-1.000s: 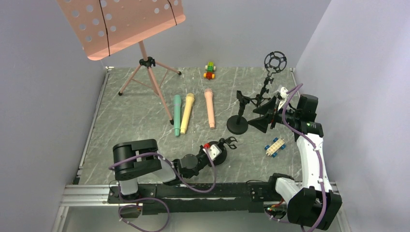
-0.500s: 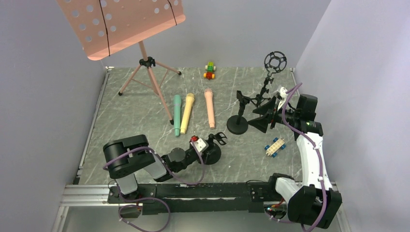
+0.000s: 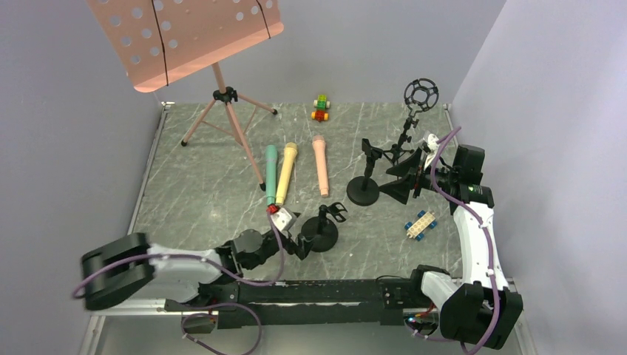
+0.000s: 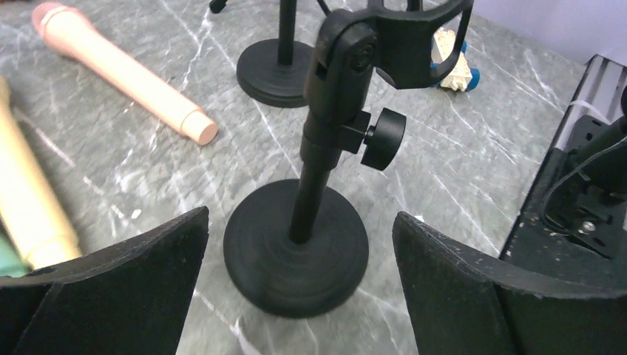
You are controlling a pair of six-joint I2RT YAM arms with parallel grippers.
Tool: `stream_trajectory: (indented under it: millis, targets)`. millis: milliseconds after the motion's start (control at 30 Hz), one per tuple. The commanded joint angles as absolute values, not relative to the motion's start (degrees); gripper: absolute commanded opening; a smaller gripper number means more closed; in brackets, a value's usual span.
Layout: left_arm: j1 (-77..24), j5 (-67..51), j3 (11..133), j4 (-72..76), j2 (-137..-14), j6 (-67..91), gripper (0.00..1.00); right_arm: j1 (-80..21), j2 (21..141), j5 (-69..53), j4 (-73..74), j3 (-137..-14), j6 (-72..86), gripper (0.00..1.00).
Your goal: Attach the microphones to the stand
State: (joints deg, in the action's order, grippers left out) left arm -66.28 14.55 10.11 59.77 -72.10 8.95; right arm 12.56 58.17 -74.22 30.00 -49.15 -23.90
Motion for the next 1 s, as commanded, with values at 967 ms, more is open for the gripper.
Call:
stream_trajectory:
  millis: [967]
  targets:
    - [-29.71, 3.36, 77.04, -31.42, -92.57, 26.42, 0.9, 12.39, 55.85, -72.03, 29.88, -48.23, -29.18, 0.85]
